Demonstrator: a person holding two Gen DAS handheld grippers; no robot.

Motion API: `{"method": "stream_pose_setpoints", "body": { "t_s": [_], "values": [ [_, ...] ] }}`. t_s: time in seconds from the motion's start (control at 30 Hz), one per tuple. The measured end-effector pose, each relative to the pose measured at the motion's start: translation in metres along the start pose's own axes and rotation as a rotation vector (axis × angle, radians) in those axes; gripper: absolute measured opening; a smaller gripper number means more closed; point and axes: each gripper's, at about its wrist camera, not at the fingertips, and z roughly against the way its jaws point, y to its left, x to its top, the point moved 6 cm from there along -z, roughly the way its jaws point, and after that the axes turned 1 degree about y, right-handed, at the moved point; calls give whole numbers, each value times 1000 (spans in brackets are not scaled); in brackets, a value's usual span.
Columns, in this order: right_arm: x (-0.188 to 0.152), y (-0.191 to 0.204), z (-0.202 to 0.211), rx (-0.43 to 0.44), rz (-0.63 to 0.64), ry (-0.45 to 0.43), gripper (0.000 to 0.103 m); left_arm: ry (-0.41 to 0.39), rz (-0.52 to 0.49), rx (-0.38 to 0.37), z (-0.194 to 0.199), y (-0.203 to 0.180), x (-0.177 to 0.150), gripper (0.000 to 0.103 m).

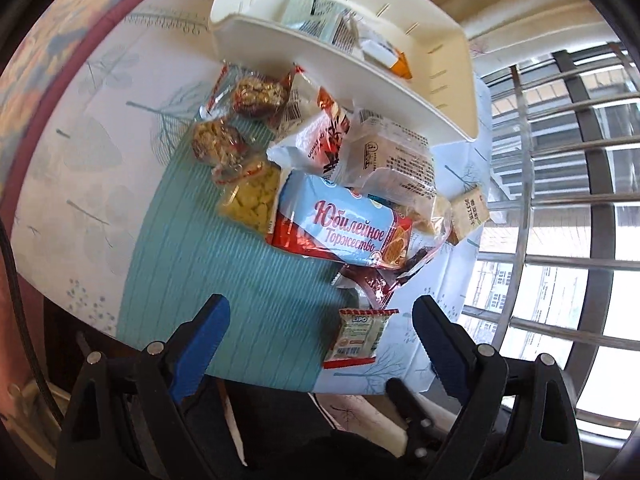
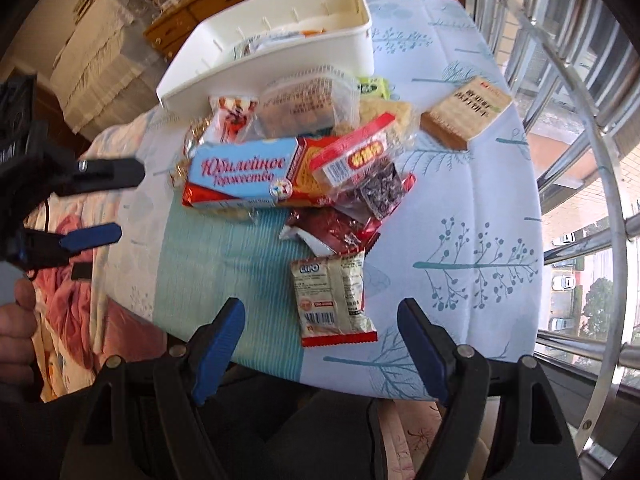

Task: Organize snacks
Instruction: 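Grasp the blue-red biscuit pack with the left gripper while the right grasps the LIPO packet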

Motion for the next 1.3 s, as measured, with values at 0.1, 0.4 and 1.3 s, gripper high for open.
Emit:
{"method": "stream_pose_setpoints", "body": {
  "t_s": [0.1, 0.4, 1.3],
  "values": [
    [-1, 1, -14, 12, 44, 49, 79, 22, 55, 25, -15, -3, 3, 92],
    [1, -2, -44, 67, 72, 170, 79, 79, 266, 82, -47, -1, 13, 92],
    [13, 5, -89, 40, 140, 342, 67, 166, 588, 153, -130, -15, 44, 92]
  ]
}}
